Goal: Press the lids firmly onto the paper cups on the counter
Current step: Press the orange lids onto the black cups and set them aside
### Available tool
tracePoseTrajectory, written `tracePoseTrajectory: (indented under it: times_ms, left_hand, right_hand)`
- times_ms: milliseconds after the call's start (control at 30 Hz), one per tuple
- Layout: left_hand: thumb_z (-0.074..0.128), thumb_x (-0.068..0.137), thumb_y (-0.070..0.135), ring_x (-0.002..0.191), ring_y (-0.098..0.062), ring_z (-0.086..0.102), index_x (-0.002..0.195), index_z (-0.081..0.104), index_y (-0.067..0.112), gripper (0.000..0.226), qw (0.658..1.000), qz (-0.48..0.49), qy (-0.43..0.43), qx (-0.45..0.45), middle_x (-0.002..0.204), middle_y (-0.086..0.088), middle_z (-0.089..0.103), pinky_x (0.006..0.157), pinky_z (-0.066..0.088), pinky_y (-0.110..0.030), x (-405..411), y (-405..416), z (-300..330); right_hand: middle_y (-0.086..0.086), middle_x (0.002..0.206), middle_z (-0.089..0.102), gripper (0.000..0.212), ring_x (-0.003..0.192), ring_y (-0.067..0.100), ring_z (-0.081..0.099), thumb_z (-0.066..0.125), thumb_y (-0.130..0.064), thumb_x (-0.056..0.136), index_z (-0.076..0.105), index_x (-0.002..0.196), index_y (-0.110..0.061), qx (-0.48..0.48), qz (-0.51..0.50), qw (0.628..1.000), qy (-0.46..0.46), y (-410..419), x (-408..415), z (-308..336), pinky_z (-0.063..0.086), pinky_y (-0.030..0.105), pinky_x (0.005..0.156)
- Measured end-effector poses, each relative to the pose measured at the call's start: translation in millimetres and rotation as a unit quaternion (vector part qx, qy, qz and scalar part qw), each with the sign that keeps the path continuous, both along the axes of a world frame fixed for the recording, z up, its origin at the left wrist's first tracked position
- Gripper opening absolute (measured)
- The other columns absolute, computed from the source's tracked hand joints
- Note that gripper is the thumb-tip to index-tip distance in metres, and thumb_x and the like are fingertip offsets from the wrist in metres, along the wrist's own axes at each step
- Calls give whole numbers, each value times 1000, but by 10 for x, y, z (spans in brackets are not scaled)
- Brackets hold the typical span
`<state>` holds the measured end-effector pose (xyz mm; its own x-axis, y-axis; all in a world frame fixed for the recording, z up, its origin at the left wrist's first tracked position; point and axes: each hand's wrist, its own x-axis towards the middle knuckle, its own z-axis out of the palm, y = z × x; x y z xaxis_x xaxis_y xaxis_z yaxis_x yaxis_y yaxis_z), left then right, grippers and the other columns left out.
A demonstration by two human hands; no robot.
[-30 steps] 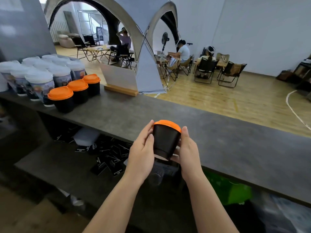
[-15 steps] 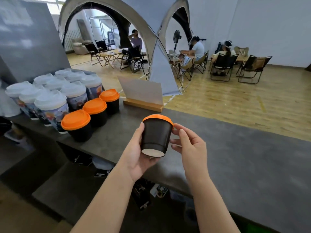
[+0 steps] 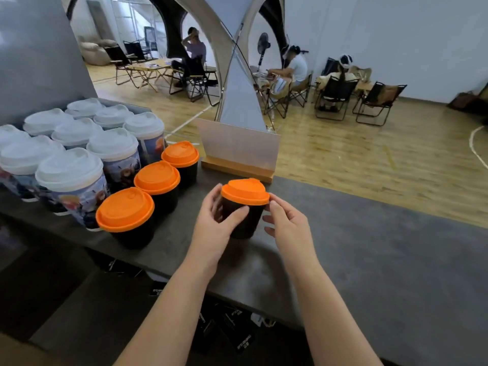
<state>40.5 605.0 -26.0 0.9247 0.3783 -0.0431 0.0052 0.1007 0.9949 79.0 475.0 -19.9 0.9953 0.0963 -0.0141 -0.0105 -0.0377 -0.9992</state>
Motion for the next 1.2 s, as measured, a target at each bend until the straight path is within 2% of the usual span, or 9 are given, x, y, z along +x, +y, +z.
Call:
tracePoseTrajectory:
  times_ms: [67, 233, 367, 500, 567, 667, 767, 900, 1200]
  left_hand:
    - [80, 83, 16, 121, 4, 48, 146, 40, 33, 77, 999, 3, -18, 37, 133, 21, 51, 98, 39, -18, 87, 130, -40]
    - [83, 79, 11, 130, -8, 51, 139, 47, 29, 72, 998, 43, -24, 46, 137, 10, 56, 105, 43, -27, 390, 379, -212]
    - [81, 80, 7, 131, -12, 52, 142, 46, 24, 73, 996, 75, -36, 34, 142, 2, 55, 111, 45, -39, 602, 503, -334]
    - [81, 77, 0, 136, -10, 47, 149, 36, 18, 86, 996, 71, -44, -13, 148, -1, 49, 112, 42, -29, 680, 545, -366]
    - [77, 80, -3, 138, -10, 45, 150, 35, 17, 84, 997, 62, -43, -19, 150, -1, 47, 108, 41, -22, 717, 554, -375]
    - [72, 83, -3, 138, -10, 44, 150, 37, 19, 79, 997, 56, -39, -21, 150, 1, 47, 101, 40, -16, 761, 571, -354]
    - [71, 80, 1, 137, -10, 45, 152, 37, 26, 83, 998, 51, -31, 0, 148, 5, 49, 107, 41, -25, 768, 606, -340]
    - [66, 73, 9, 138, -11, 45, 154, 31, 33, 92, 999, 22, -19, 16, 150, 7, 48, 114, 41, -38, 697, 632, -306]
    - [63, 67, 18, 141, -13, 43, 153, 30, 40, 94, 1000, -1, -8, -5, 152, 8, 46, 115, 40, -45, 721, 743, -323]
  right_hand:
    - [-9, 119, 67, 32, 112, 12, 61, 46, -32, 104, 57, 134, -31, 3, 2, 1000, 12, 174, 60, -12, 52, 33, 95]
    - [-8, 134, 56, 45, 125, 12, 52, 47, -37, 103, 42, 146, -26, 21, -23, 999, 29, 653, 301, -99, 44, 41, 109]
    - [-5, 135, 54, 44, 122, 9, 51, 53, -29, 101, 44, 143, -22, 30, -47, 998, 8, 952, 522, -170, 44, 30, 104]
    - [-1, 134, 58, 42, 123, 12, 54, 57, -26, 99, 49, 140, -21, 22, -67, 997, -8, 1095, 710, -241, 47, 25, 96]
    - [0, 135, 59, 42, 123, 13, 55, 56, -27, 100, 49, 140, -20, 25, -77, 997, -4, 1114, 784, -256, 47, 24, 95]
    - [0, 135, 59, 42, 125, 15, 55, 56, -28, 100, 50, 141, -21, 24, -85, 996, 4, 1151, 861, -296, 47, 36, 106]
    - [1, 133, 61, 42, 124, 16, 57, 58, -31, 96, 52, 137, -24, 9, -80, 997, -7, 1204, 855, -348, 48, 43, 107]
    - [0, 134, 61, 50, 125, 15, 57, 59, -38, 92, 51, 139, -24, 1, -80, 997, -20, 1222, 811, -386, 48, 44, 107]
    - [-1, 139, 57, 45, 127, 10, 53, 55, -32, 100, 46, 144, -24, -16, -93, 995, -26, 1333, 702, -354, 47, 37, 108]
